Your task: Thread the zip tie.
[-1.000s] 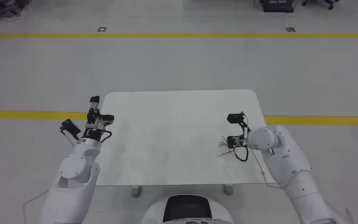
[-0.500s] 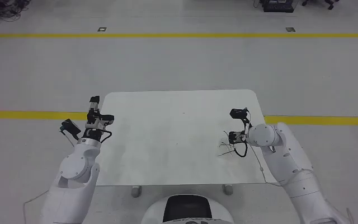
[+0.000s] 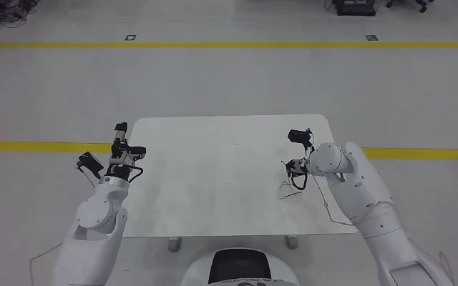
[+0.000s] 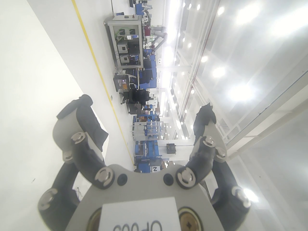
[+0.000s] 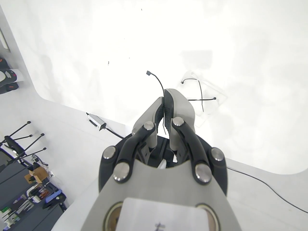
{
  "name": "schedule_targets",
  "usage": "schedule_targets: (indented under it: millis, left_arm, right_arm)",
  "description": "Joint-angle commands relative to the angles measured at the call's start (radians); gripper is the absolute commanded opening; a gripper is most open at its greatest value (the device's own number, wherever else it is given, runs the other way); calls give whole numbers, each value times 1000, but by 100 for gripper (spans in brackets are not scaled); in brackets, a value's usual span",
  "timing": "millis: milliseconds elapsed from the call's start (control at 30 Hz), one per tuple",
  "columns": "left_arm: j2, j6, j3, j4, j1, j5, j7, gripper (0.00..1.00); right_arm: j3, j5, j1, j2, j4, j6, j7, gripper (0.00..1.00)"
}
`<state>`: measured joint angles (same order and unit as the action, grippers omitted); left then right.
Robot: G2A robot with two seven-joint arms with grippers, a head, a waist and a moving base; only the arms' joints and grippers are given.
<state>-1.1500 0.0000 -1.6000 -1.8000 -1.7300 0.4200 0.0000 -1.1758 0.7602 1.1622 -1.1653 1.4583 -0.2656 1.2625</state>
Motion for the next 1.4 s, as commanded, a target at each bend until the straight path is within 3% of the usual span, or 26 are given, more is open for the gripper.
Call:
schedule_targets:
  millis: [0,167,267,300,367,533,800,1100,1367]
  left_arm:
    - [0,0,0,0,0,0,0,100]
    - [0,0,0,0,0,0,0,100]
    - [0,0,0,0,0,0,0,100]
    - [0,0,0,0,0,0,0,100]
    - [0,0,0,0,0,0,0,100]
    - [0,0,0,0,0,0,0,100]
    - [0,0,0,0,0,0,0,100]
    - [0,0,0,0,0,0,0,100]
    - [0,0,0,0,0,0,0,100]
  right_arm:
    - [0,0,0,0,0,0,0,0]
    - [-5,-16,11,-1,-2,-3,-32,0]
    - [-15,-7,19,-3,-3,-74,-68,0]
    - [-41,-27,20,-8,-27,-74,-97,0]
    - [-79,-103,23,-25,-58,-74,-135,0]
    - [-124,-147,3,-82,-156,-74,-200,0]
    - [-199,-231,-40,-179,-269,-74,-209,0]
    - [-200,-236,-38,-183,-269,-70,-214,0]
    - [-170,-367,-31,-195,-209,-74,-257,0]
